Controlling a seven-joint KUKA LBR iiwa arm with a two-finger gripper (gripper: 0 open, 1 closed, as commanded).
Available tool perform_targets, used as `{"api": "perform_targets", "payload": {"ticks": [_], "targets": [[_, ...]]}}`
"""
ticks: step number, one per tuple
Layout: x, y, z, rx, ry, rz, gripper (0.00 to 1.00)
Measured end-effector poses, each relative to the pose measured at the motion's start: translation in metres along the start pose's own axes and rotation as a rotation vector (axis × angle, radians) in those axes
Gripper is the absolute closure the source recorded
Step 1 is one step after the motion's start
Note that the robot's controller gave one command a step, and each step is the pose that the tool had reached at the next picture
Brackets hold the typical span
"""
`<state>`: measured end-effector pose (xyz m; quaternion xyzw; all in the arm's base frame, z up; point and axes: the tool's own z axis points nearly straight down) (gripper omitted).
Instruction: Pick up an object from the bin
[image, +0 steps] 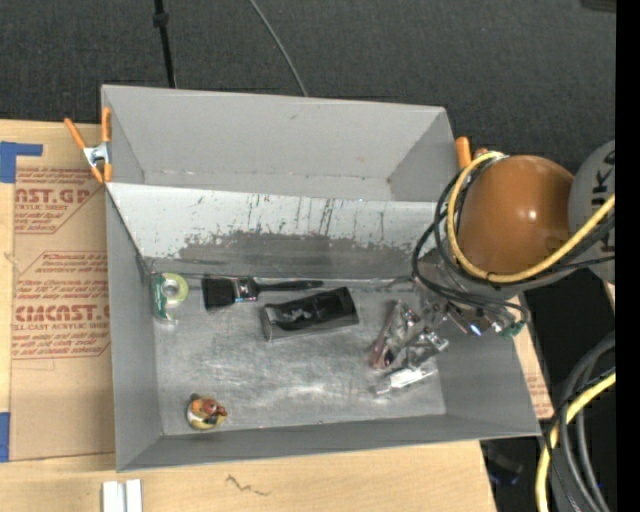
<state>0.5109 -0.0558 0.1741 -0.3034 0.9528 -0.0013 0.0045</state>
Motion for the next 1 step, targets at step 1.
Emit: {"api": "perform_targets", "payload": {"ticks": [1], "targets": [[-0.0053, 0.0, -0.0236, -0.013, 0.013, -0.006, 1.0]]}}
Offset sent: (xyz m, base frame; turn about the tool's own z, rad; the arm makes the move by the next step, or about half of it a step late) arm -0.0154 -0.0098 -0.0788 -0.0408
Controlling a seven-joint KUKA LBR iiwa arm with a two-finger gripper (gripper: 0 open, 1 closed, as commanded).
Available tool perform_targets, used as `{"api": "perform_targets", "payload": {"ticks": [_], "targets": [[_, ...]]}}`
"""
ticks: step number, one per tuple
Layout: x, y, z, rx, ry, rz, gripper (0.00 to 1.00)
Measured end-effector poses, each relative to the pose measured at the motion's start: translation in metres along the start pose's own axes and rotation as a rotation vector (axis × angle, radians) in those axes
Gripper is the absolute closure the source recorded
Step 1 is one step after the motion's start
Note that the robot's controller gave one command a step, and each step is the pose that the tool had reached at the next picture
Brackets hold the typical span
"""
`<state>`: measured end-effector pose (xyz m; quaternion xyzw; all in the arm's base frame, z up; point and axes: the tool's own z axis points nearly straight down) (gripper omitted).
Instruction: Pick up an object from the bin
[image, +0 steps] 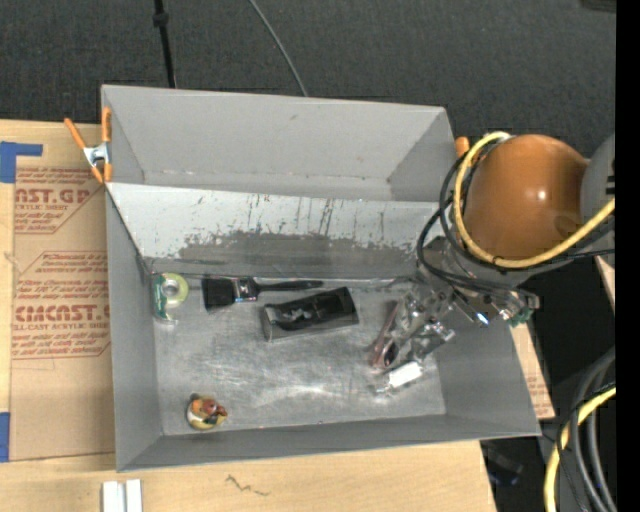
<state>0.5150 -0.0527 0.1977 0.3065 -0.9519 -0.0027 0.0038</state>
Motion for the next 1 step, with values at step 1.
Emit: {"api": "perform_targets", "payload": {"ticks": [1], "targets": [[0.0239, 0.0025, 0.1077, 0.001, -0.001, -0.033, 0.0]]}}
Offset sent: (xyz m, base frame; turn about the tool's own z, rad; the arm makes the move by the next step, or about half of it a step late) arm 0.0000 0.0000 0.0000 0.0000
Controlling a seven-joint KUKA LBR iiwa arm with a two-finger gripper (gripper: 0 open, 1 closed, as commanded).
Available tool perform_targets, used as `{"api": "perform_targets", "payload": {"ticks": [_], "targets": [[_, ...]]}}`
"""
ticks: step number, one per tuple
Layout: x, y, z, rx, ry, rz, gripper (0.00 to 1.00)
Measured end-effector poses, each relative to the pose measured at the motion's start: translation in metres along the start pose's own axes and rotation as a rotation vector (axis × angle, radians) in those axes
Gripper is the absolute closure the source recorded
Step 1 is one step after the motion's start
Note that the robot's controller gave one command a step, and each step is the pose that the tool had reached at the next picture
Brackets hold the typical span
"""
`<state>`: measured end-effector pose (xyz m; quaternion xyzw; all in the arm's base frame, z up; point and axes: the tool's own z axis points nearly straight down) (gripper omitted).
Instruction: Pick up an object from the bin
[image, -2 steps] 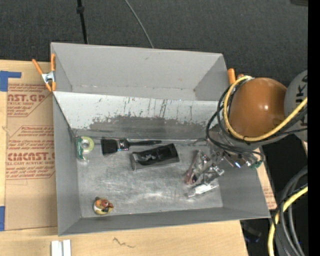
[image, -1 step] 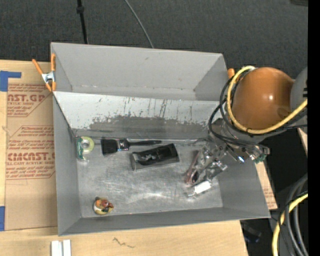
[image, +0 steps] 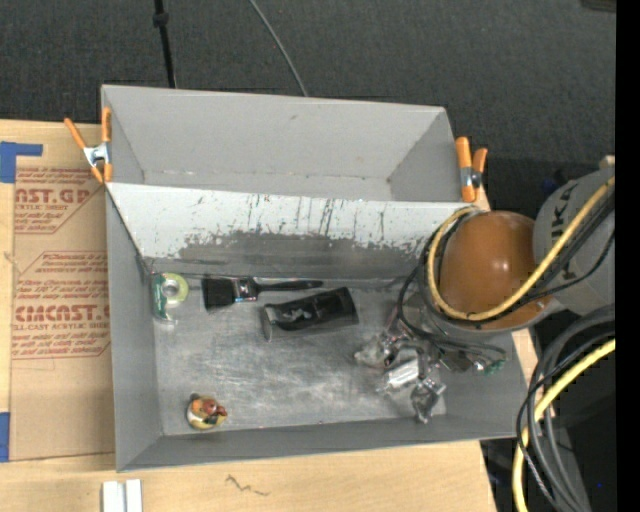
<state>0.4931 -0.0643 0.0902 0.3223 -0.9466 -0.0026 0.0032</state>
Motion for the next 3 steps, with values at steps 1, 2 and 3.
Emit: {"api": "perform_targets", "payload": {"ticks": [1, 2, 3], "targets": [[-0.002, -0.001, -0.004, 0.005, -0.005, 0.0, 0.0], [0.014, -0.016, 0.004, 0.006, -0.006, -0.062, 0.0], [0.01, -0.077, 0.008, 0.002, -0.007, -0.163, 0.0]]}}
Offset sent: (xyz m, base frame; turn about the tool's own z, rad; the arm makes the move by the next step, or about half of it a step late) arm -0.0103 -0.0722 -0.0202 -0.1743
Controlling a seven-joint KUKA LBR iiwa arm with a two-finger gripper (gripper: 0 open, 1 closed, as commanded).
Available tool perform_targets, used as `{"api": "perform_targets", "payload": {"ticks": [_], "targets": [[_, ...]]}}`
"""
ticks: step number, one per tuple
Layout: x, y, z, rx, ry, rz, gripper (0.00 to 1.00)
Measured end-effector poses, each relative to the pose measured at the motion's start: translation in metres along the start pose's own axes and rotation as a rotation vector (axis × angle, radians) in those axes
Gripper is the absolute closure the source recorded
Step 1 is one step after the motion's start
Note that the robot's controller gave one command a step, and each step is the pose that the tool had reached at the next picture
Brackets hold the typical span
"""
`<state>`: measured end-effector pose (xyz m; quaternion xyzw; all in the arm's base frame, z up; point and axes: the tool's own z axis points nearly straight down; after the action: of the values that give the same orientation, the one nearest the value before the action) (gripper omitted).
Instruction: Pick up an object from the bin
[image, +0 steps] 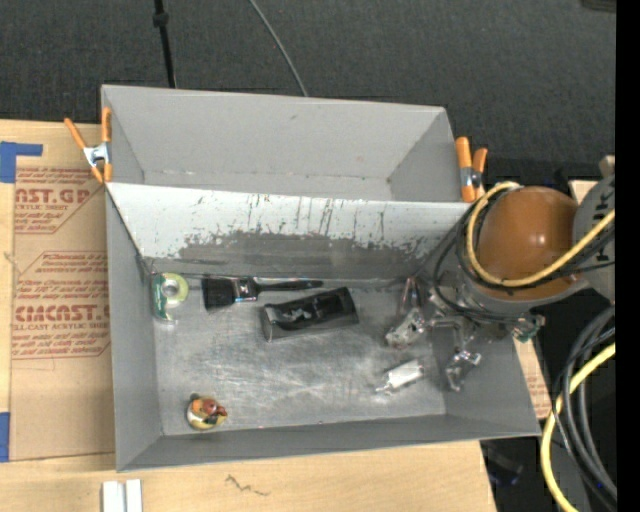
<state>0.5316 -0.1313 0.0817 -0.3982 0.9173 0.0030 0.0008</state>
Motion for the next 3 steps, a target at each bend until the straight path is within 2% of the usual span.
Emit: {"api": "perform_targets", "payload": {"ticks": [1, 2, 3], "targets": [[0.03, 0.023, 0.007, 0.001, -0.009, -0.063, 1.0], [0.03, 0.023, 0.007, 0.001, -0.009, -0.063, 1.0], [0.029, 0.031, -0.107, 0.004, 0.001, -0.047, 1.0]]}}
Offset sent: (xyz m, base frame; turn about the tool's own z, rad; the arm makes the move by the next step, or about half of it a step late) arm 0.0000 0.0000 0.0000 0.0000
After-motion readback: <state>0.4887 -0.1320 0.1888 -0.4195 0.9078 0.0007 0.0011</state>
